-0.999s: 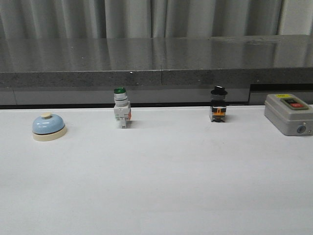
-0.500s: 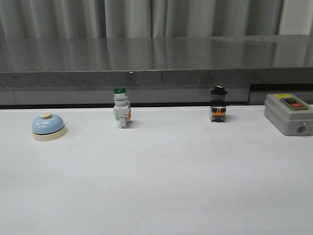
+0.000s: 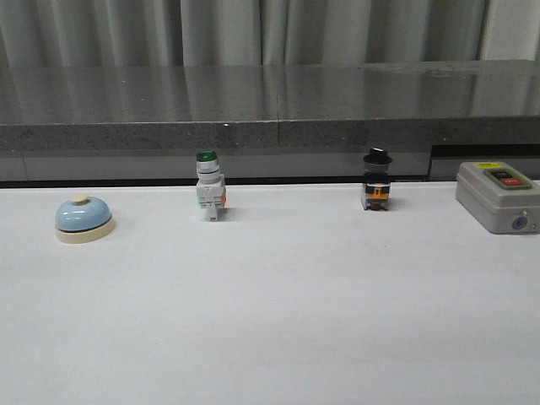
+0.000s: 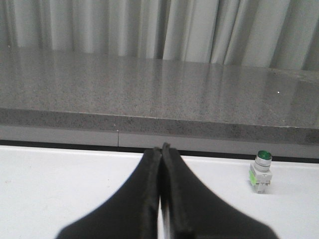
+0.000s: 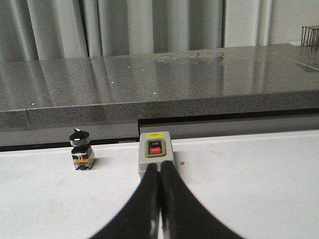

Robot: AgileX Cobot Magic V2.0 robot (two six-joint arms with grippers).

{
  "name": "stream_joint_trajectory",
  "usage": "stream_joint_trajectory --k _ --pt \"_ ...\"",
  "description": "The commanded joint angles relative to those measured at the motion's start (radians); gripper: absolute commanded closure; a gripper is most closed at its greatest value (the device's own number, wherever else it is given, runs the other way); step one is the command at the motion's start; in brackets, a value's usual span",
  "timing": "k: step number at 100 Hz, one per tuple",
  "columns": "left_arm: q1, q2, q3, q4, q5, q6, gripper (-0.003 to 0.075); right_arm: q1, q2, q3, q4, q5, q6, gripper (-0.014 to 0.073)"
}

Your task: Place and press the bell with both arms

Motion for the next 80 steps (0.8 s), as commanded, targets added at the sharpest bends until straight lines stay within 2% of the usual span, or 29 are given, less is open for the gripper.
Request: stream_joint_trajectory --k 1,8,23,39,61,71,80 --pt "0.003 0.084 -0.099 -0.026 -0.001 -0.001 0.0741 -0.004 -0.012 -0.014 0.002 -0.087 -0.001 0.0655" --pt "0.003 0.147 -0.148 -0.026 0.042 -0.001 0.0741 -0.004 -0.012 -0.014 0.002 -0.087 -0.001 0.0655" --pt "0.003 0.275 -0.219 -0.036 0.042 0.009 0.0741 -0.004 -0.012 -0.014 0.002 -0.087 -0.001 0.0655" --pt "0.003 0.4 -0.288 -0.036 0.055 0.1 0.0741 -0.004 -0.012 -0.014 0.002 -0.087 -0.001 0.0655" --pt "0.003 0.614 -0.426 -0.038 0.175 0.105 0.0732 -0.004 -0.012 -0.014 0.002 -0.087 -0.001 0.0655" --pt "0.003 0.701 -0.479 -0.046 0.182 0.107 0.063 -0.004 -0.012 -0.014 0.002 -0.087 -0.001 0.0655" --pt "0.003 0.774 -0.524 -0.053 0.18 0.107 0.0436 -0.004 -0.012 -0.014 0.002 -0.087 -0.001 0.0655"
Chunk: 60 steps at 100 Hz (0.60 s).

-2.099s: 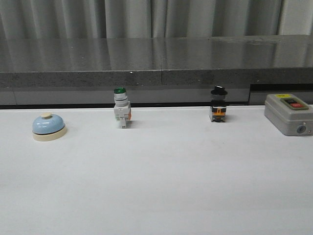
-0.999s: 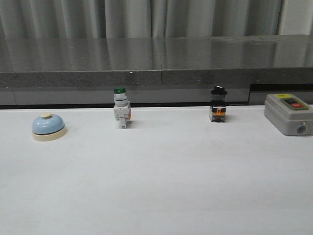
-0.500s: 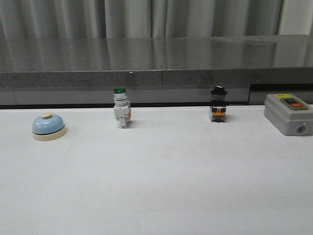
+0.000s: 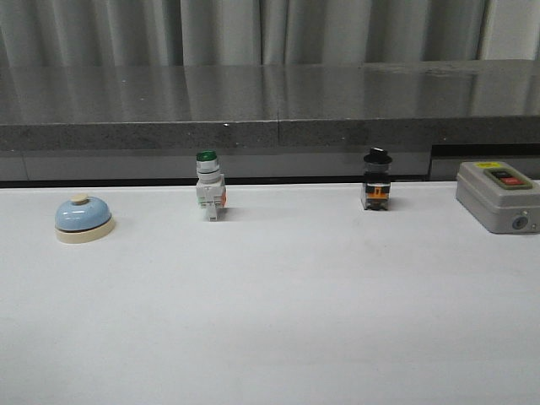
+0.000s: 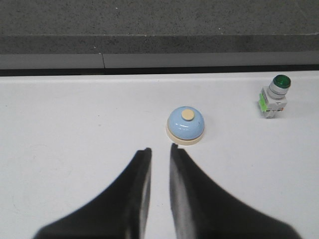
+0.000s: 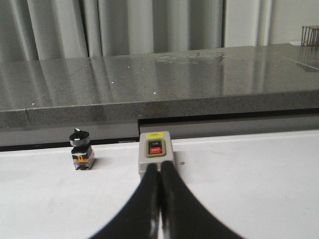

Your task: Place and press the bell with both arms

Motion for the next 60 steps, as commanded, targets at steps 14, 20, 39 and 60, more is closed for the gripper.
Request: stream_joint_trajectory --k 14,20,39,60 --pt "0.003 0.164 -0.134 -0.027 -0.059 0.003 0.0069 -0.004 -0.012 -0.014 0.002 -0.087 -0.001 0.0655" --pt "0.003 0.219 -0.165 -0.049 -0.059 0.003 -0.0001 -0.004 -0.012 -0.014 0.002 -0.087 -0.001 0.0655" --pt "-0.019 0.391 -0.271 -0.115 0.015 0.003 0.007 -0.004 -0.012 -0.014 0.002 -0.087 -0.001 0.0655" --pt "-0.09 0.59 -0.43 -0.115 0.122 0.003 0.0102 -0.004 -0.012 -0.014 0.002 -0.087 -0.001 0.0655"
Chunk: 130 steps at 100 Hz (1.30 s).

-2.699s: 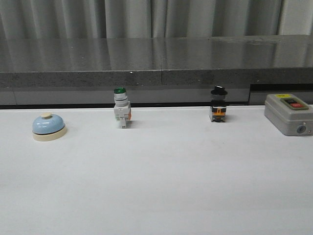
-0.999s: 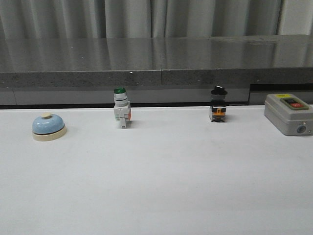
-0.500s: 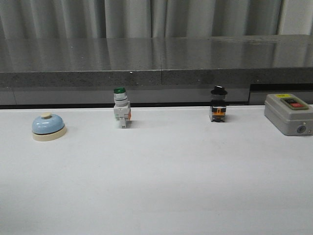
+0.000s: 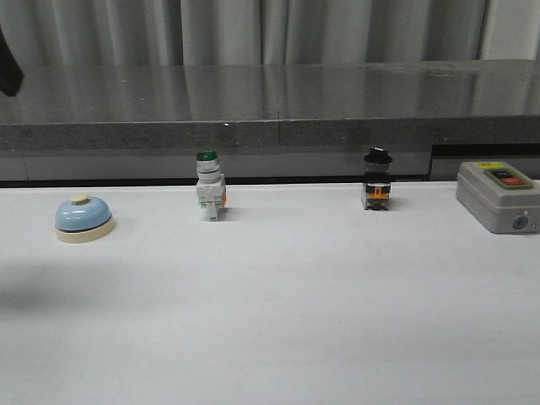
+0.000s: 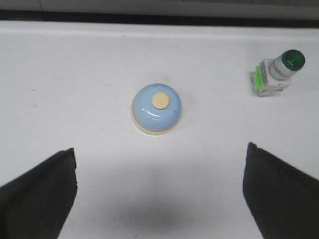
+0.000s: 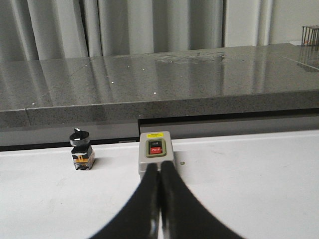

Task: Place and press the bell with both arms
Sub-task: 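Lower the left gripper over the blue bell and close on it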

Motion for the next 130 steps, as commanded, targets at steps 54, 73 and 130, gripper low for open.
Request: stream_joint_trajectory --k 54,73,130 --pt "-0.057 0.411 -0.401 0.062 0.158 0.003 0.0102 -0.004 -0.012 -0.014 0.002 -0.087 -0.001 0.0655" --pt "-0.057 0.474 -0.413 0.072 0.155 0.003 0.0102 -0.004 -0.012 -0.014 0.002 -0.087 -0.001 0.0655" --pt "-0.057 0.564 -0.413 0.081 0.04 0.003 0.0102 -0.004 -0.012 -0.014 0.002 -0.087 -0.001 0.0655"
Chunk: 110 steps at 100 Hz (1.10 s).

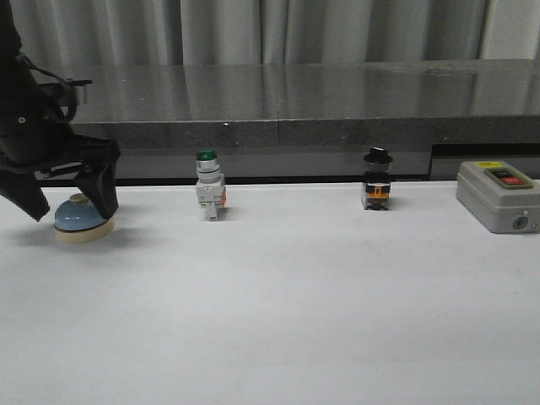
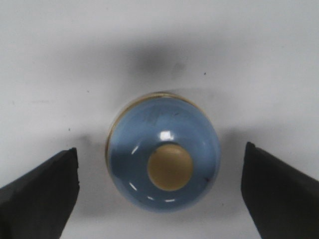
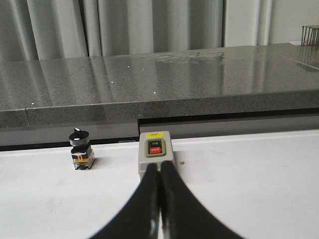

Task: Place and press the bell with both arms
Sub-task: 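Lower the left gripper over the blue bell and close on it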

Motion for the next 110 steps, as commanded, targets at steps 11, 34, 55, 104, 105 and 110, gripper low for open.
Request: stream_joint_trajectory --k 11,34,55,104,105,110 --pt "-0.001 -0.042 -0.032 -0.007 -0.072 0.0 0.0102 -0.004 -0.012 -0.014 0.002 -0.087 -0.001 0.0655" --pt "-0.001 -0.034 -0.032 -0.007 -0.087 0.0 0.0102 -0.004 -0.012 -0.014 0.002 -0.087 -0.001 0.0655" --pt "-0.001 -0.019 -0.032 -0.009 -0.077 0.0 0.0102 -0.004 -0.012 -0.014 0.002 -0.087 -0.001 0.0655" --pt "-0.001 0.0 -0.032 -0.014 -0.086 0.0 0.0192 -0.004 -0.012 -0.014 0.002 -0.087 -0.001 0.0655" --pt "-0.001 0.0 -0.032 -0.014 -0.086 0.0 0.0206 -0.004 -0.012 -0.014 0.002 -0.087 -0.001 0.0655" --pt "-0.001 0.0 -0.032 -0.014 -0.086 0.0 0.0255 -0.004 -0.012 -0.014 0.002 -0.087 -0.001 0.0655"
